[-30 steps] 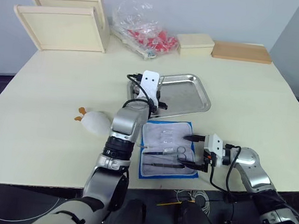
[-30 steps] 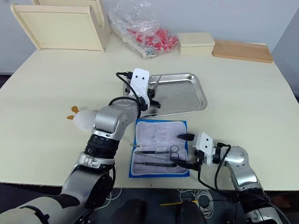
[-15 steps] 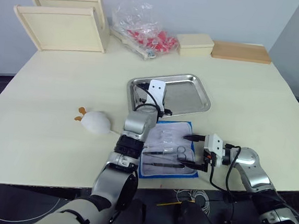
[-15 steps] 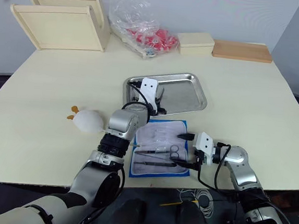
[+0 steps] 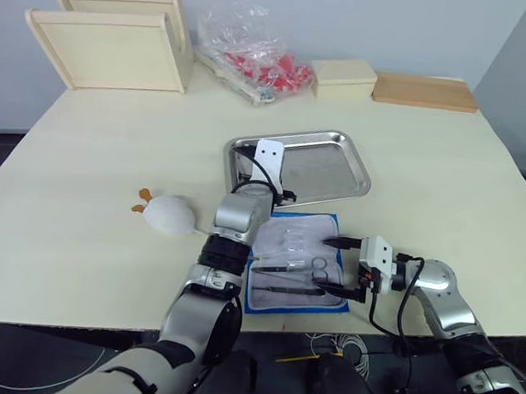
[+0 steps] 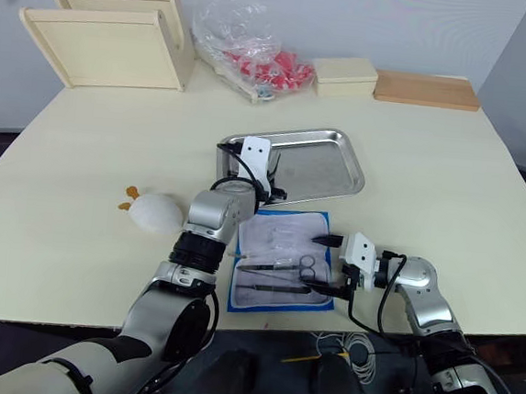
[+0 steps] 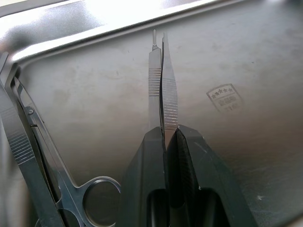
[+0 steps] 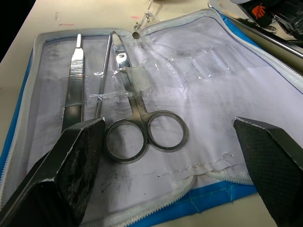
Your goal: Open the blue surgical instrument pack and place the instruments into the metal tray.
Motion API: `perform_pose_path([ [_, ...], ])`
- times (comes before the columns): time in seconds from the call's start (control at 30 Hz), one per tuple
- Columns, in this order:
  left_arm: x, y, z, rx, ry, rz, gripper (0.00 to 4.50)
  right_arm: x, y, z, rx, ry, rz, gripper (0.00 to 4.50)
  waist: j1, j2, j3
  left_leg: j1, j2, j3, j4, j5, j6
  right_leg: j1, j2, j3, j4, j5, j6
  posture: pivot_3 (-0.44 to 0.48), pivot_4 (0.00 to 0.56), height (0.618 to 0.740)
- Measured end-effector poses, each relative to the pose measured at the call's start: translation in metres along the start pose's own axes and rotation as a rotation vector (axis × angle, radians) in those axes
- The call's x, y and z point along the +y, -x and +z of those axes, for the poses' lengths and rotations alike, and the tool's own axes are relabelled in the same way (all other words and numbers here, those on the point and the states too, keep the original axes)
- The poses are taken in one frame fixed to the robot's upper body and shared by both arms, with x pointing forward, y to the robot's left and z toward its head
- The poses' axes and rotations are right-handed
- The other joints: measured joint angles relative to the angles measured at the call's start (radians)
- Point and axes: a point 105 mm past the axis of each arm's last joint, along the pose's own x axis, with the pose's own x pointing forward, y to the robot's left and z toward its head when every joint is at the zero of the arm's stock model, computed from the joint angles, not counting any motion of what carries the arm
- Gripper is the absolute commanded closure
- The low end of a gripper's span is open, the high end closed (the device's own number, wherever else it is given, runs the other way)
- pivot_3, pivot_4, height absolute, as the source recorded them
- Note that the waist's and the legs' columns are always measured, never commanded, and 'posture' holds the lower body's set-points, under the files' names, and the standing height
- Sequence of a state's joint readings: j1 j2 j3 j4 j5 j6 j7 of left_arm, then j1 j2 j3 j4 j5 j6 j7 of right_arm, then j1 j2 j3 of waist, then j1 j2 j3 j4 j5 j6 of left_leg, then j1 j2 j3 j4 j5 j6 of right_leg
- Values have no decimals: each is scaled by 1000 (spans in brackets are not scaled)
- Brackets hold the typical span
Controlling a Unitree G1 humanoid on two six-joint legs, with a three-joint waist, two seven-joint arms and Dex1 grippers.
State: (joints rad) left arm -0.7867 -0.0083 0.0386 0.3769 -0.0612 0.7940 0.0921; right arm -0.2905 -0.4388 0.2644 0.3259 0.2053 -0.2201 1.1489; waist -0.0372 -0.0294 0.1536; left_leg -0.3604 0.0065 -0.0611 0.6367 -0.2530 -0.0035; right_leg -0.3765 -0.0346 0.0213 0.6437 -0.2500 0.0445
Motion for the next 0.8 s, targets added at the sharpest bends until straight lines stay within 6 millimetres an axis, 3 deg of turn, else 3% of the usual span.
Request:
perform_pose_path([
  [0.57, -10, 0, 1, -14, -2, -69, 4470, 0, 0, 0, -1, 1, -1, 0, 0, 0, 0, 0, 0, 0, 0, 0, 0, 0, 0, 0, 0, 0, 0, 0, 150, 740],
  [0.77, -5, 0, 0, -7, 6, -50, 2036, 0, 0, 0, -1, 1, -1, 0, 0, 0, 0, 0, 0, 0, 0, 0, 0, 0, 0, 0, 0, 0, 0, 0, 150, 740],
  [0.8, -4, 0, 0, -6, 8, -45, 2036, 0, 0, 0, -1, 1, -1, 0, 0, 0, 0, 0, 0, 0, 0, 0, 0, 0, 0, 0, 0, 0, 0, 0, 150, 740],
])
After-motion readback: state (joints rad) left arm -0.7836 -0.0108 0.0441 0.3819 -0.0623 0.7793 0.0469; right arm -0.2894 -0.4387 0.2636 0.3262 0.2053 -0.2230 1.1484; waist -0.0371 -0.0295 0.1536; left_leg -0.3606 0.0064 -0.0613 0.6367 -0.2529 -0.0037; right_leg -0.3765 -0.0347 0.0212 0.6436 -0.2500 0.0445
